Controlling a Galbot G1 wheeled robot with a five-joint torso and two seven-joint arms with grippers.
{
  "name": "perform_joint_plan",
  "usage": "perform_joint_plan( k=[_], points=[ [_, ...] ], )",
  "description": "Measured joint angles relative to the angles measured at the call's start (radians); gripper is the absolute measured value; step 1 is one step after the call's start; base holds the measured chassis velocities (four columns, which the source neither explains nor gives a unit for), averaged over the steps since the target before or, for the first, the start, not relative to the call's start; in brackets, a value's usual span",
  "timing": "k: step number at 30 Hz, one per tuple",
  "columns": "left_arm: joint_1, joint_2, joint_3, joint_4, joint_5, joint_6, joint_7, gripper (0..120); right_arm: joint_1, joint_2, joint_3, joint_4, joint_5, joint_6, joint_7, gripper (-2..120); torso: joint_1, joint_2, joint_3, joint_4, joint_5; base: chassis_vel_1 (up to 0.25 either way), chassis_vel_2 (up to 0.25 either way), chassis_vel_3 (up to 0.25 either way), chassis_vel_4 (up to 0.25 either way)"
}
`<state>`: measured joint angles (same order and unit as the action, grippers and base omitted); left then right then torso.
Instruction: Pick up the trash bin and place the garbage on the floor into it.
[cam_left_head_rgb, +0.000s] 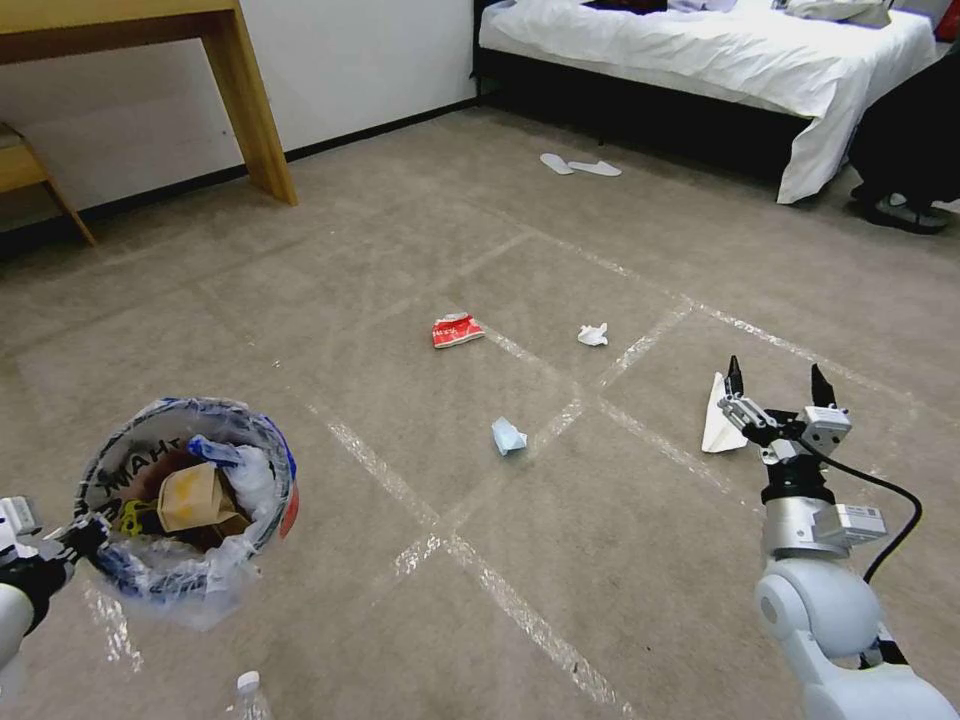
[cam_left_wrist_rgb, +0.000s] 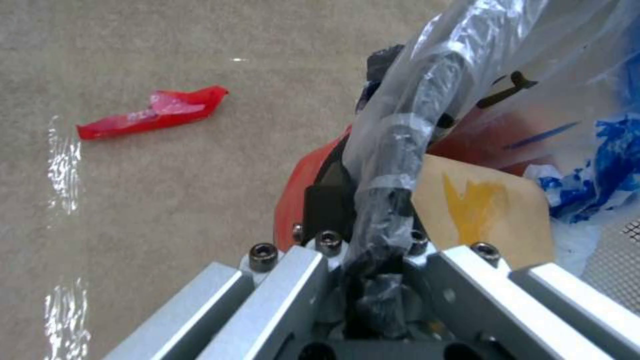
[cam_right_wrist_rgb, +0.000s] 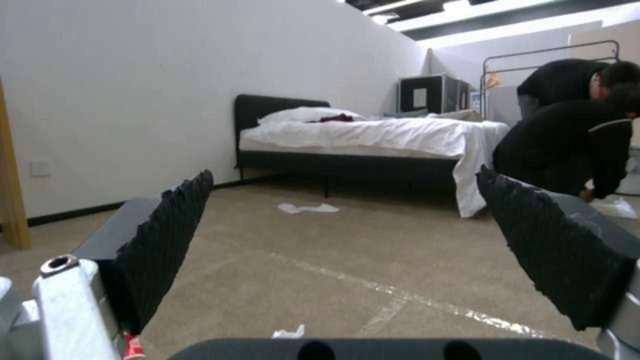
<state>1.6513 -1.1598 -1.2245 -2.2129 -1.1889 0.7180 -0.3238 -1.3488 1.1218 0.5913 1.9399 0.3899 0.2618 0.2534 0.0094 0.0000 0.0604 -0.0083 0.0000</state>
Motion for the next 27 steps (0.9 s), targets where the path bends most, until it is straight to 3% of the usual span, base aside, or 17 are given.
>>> perform_joint_plan(
  k=[27],
  points=[
    [-0.015, -0.003, 0.003, 0.027, 0.005, -0.002, 0.000, 0, 0.052, -0.004, -0.043, -0.047, 0.001, -0.004, 0.002, 100, 0.000, 0.000, 0.000, 0.0001, -0.0001, -0.091, 0.093, 0.097, -0.090]
  ],
)
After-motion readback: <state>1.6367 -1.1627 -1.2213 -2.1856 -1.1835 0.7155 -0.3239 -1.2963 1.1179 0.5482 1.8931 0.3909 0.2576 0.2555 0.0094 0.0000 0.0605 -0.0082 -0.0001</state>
